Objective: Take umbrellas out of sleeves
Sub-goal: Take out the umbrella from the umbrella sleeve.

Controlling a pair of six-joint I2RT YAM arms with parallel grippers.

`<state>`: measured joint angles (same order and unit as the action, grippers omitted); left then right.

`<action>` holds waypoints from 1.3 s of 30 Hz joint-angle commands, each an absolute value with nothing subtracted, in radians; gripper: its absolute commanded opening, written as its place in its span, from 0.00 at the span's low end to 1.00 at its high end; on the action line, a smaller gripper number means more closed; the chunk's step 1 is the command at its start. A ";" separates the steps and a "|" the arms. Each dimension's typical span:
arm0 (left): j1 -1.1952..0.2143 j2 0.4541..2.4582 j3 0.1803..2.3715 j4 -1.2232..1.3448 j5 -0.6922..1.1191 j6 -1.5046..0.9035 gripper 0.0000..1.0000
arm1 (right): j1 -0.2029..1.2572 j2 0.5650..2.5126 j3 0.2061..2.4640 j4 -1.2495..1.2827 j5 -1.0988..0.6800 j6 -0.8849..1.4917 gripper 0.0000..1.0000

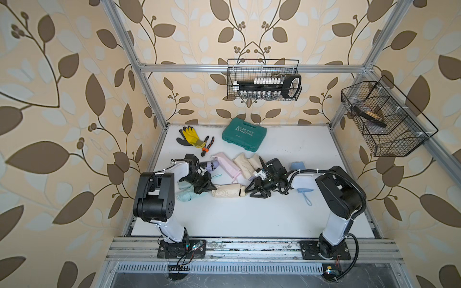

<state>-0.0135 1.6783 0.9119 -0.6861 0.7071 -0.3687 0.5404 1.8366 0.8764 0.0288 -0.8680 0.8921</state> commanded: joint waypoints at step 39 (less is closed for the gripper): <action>-0.025 1.623 1.015 -0.732 0.749 -0.408 0.01 | 0.503 1.640 0.942 -0.069 -0.895 0.783 0.13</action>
